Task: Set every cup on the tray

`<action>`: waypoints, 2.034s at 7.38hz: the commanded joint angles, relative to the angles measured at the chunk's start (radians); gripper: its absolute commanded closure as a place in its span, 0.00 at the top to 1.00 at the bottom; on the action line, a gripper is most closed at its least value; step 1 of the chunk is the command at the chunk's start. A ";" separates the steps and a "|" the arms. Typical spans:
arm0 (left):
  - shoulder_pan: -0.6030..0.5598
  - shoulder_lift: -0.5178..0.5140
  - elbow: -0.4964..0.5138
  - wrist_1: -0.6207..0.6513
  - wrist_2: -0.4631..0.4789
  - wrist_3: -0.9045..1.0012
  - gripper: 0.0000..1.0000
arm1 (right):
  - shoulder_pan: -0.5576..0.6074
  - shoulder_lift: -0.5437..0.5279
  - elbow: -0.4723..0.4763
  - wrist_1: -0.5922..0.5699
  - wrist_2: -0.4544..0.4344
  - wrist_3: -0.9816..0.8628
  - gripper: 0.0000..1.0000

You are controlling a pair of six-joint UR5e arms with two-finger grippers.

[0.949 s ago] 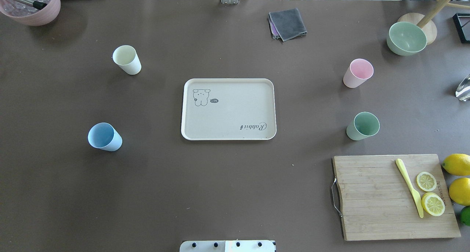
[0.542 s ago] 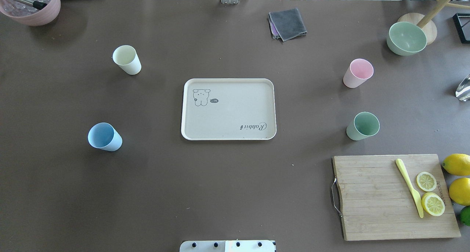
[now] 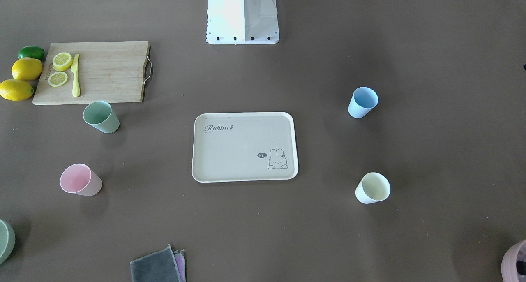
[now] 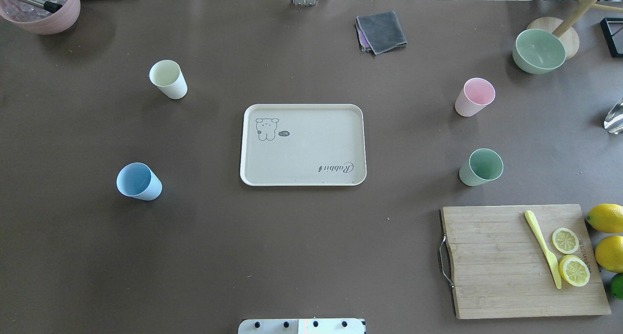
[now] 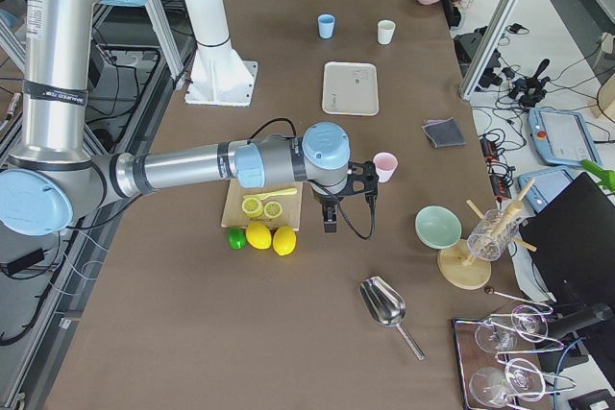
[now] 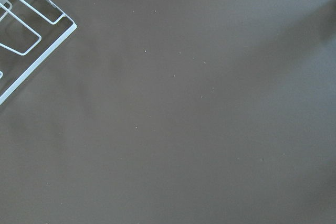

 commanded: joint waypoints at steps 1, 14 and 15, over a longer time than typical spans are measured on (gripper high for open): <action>0.003 -0.006 0.000 -0.005 -0.051 -0.088 0.98 | -0.142 0.011 0.090 0.032 -0.015 0.226 1.00; 0.065 -0.047 0.003 -0.071 -0.040 -0.279 0.97 | -0.644 0.183 -0.161 0.434 -0.273 0.876 0.06; 0.125 -0.084 -0.003 -0.073 -0.037 -0.388 0.97 | -0.644 0.181 -0.155 0.434 -0.269 0.874 0.00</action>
